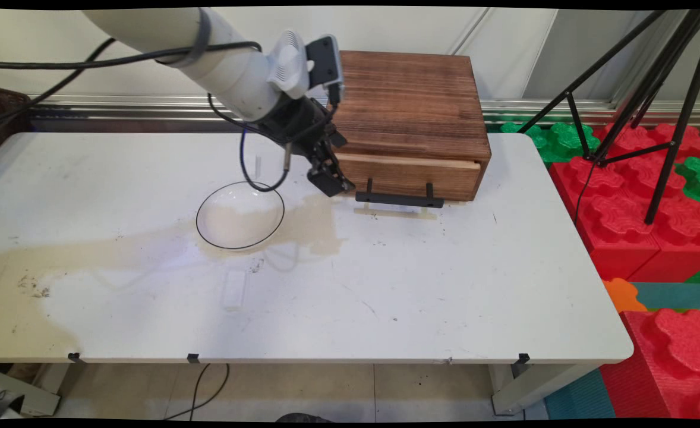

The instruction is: Open the drawer

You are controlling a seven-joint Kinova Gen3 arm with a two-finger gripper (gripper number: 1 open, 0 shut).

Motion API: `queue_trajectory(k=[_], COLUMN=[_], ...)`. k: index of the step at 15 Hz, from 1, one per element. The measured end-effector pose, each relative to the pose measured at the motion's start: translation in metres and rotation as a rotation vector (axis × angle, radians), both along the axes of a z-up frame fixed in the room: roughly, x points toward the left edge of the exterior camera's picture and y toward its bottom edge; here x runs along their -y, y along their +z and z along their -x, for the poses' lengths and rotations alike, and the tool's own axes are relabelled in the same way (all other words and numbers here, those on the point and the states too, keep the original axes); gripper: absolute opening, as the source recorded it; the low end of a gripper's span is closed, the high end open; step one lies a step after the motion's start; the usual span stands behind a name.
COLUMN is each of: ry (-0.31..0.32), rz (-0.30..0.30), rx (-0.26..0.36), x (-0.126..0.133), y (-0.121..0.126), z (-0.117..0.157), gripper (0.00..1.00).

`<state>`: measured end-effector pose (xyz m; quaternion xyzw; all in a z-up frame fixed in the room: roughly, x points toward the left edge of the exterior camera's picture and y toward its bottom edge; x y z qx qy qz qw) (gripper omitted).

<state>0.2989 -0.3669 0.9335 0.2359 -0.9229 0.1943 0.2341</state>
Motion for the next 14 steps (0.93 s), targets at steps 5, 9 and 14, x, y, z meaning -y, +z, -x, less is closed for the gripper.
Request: queue_trajectory(k=[5, 9, 14], ry=[-0.008, -0.014, -0.018], rz=[-0.002, -0.004, -0.009], rx=[0.005, 0.010, 0.017], x=[0.013, 0.023, 0.037], y=[-0.011, -0.022, -0.037], z=[0.017, 0.028, 0.041], gripper=[1.00, 1.00, 1.00])
